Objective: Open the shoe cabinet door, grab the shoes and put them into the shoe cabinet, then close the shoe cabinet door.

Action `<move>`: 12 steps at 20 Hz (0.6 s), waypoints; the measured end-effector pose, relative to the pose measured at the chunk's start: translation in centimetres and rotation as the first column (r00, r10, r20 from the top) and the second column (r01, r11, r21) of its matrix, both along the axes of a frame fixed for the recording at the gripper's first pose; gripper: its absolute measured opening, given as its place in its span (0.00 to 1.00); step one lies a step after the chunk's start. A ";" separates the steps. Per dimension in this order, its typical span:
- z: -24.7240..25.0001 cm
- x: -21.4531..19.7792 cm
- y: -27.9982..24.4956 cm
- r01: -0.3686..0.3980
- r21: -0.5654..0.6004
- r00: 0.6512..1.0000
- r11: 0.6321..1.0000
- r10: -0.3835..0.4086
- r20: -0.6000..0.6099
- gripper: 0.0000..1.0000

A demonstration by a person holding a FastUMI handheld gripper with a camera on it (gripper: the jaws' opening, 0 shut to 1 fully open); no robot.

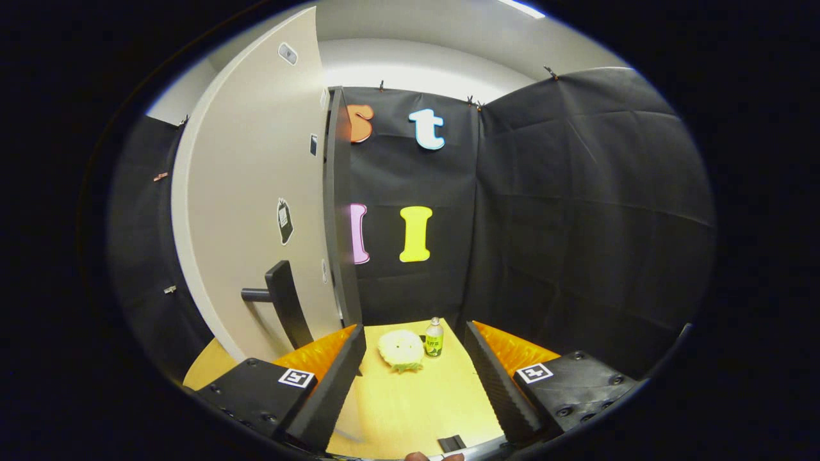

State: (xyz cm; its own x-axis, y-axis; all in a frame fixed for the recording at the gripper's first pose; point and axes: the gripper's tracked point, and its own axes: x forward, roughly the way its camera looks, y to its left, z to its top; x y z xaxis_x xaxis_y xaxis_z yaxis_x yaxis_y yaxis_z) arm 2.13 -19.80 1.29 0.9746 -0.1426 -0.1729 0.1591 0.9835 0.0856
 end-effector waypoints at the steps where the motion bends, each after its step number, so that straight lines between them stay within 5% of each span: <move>1: 0.2 -0.2 -0.3 0.009 -0.006 1.000 1.000 -0.008 0.009 0.99; 12: 1.1 0.0 12.2 -0.070 0.025 0.996 0.997 0.068 0.065 0.97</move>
State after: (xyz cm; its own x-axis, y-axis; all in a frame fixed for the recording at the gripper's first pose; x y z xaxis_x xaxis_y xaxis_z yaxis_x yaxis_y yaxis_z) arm 2.12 -7.59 2.39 0.9911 -0.0706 -0.1129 0.0841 0.9892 0.1198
